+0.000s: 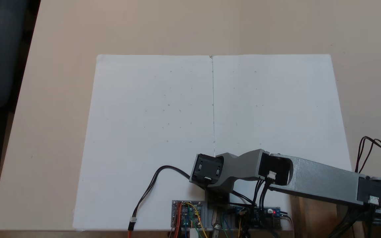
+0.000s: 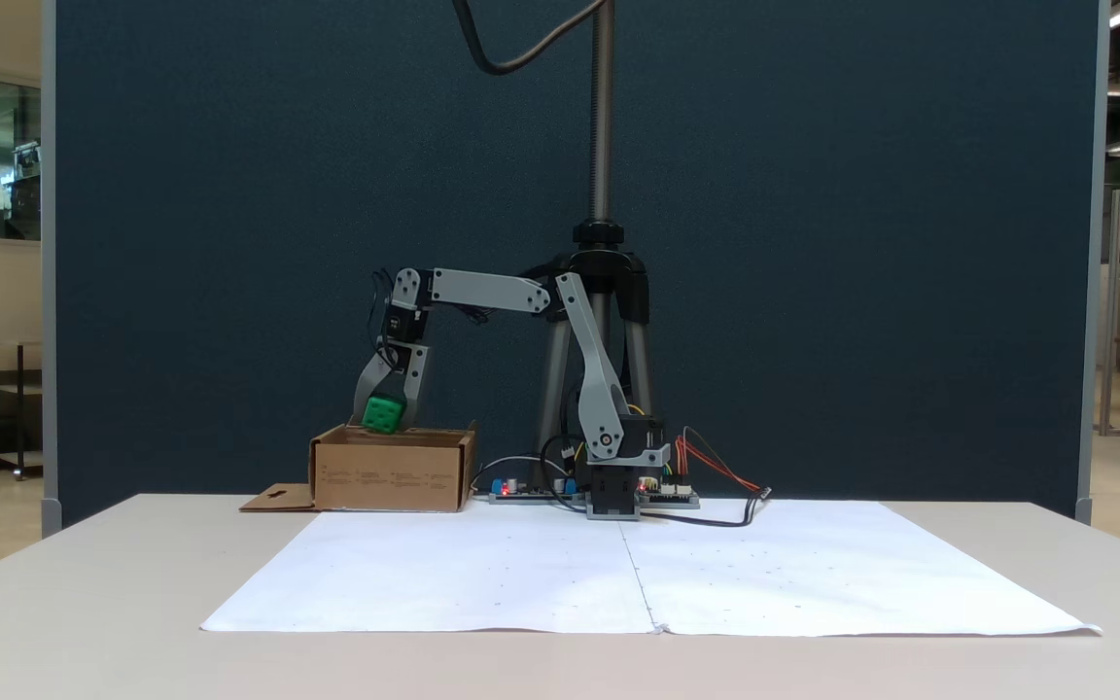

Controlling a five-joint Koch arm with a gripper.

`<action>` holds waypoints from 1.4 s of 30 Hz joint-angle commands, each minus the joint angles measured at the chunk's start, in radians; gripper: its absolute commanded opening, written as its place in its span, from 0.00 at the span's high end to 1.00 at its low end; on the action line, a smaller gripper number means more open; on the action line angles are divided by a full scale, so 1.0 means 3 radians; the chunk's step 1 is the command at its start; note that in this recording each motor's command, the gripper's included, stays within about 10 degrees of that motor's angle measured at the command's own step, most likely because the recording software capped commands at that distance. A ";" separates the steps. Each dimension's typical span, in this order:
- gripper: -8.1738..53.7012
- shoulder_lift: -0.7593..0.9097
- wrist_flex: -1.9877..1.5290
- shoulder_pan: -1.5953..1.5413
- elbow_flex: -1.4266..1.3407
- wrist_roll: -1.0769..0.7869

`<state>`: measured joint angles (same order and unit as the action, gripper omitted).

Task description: Grasp a green dice and put it in the bin.

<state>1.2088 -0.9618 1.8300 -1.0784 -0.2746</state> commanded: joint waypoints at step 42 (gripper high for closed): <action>0.16 0.1708 0.1104 -0.5195 -0.0332 0.1289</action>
<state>1.6552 -0.7317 0.2777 -1.1827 0.0828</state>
